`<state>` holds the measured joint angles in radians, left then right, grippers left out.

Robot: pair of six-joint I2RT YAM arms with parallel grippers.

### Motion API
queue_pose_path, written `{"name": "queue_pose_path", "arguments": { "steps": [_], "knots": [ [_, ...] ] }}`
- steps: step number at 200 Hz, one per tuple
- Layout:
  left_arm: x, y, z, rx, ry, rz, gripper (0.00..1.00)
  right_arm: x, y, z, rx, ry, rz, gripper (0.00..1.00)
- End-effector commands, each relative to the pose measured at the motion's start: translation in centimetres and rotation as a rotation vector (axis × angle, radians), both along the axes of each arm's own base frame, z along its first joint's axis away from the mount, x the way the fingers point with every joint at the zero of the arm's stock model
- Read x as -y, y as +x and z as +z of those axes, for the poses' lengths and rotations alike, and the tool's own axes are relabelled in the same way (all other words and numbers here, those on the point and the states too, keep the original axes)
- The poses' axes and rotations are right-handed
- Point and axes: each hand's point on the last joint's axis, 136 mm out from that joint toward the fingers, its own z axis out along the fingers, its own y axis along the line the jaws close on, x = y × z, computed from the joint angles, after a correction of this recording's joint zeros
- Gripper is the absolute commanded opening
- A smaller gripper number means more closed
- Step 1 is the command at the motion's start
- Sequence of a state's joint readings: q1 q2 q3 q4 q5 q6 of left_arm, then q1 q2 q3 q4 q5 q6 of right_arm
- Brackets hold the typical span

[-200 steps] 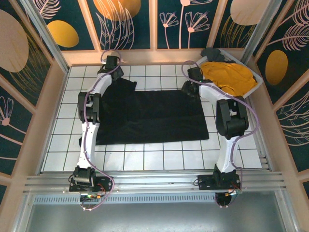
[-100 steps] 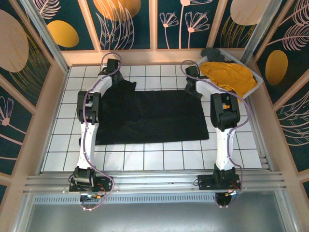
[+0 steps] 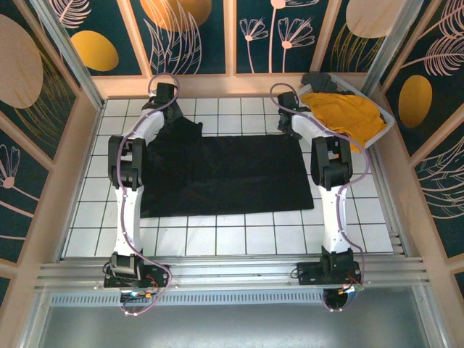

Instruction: Fold and stack the t-shirts

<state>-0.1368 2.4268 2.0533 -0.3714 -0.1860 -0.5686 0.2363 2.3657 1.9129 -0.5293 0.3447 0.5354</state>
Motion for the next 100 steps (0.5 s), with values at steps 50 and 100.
{"name": "queue_pose_path", "arguments": {
  "steps": [50,100],
  "knots": [
    [0.2,-1.5,4.9,0.025,-0.008,-0.018,0.00,0.7,-4.4,-4.0,-0.198,0.000,-0.028,0.44],
    [-0.8,-3.2,5.4,-0.004,0.031,0.003,0.00,1.0,-4.1,-0.5,-0.113,-0.042,-0.030,0.58]
  ]
}}
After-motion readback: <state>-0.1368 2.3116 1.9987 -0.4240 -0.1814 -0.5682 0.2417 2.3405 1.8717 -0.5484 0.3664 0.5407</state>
